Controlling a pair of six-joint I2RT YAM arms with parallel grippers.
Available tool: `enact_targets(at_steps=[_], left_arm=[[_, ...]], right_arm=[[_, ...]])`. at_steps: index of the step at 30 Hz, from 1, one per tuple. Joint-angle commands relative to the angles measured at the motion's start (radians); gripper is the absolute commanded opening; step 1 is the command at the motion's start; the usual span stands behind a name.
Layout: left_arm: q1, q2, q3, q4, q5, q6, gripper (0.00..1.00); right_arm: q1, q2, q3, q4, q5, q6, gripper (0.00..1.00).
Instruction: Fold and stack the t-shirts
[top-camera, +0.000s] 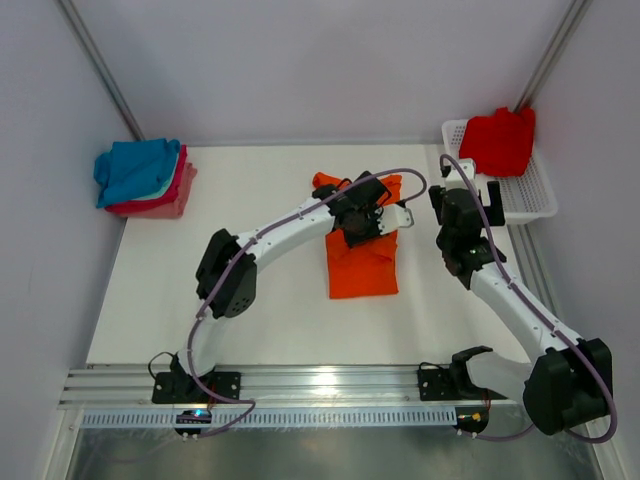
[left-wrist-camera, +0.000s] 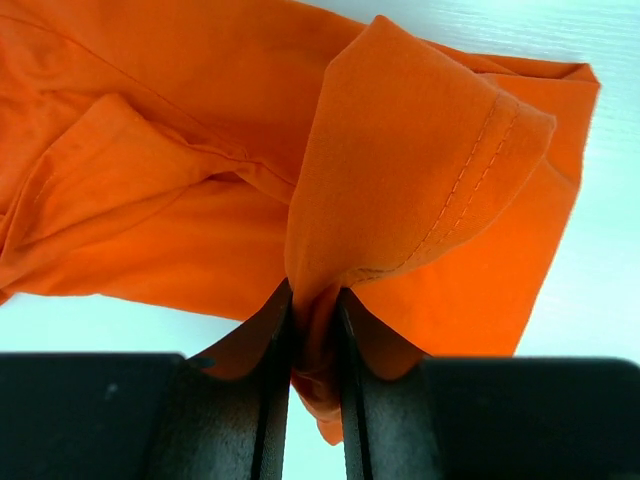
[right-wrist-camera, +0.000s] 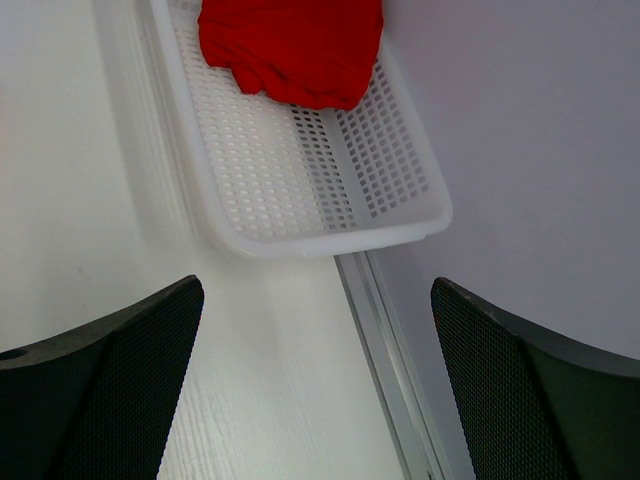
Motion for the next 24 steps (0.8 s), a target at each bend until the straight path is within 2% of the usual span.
enact_targets(at_steps=[1, 19, 24], left_arm=[[0.009, 0.044, 0.06, 0.059, 0.05, 0.019, 0.23], [0.035, 0.181, 0.126, 0.122, 0.03, 0.061, 0.27], [0.035, 0.187, 0.103, 0.17, -0.003, 0.05, 0.44]], right_arm=[[-0.008, -0.025, 0.023, 0.064, 0.032, 0.022, 0.99], [-0.011, 0.006, 0.015, 0.084, 0.034, -0.003, 0.99], [-0.011, 0.007, 0.015, 0.084, 0.028, -0.003, 0.99]])
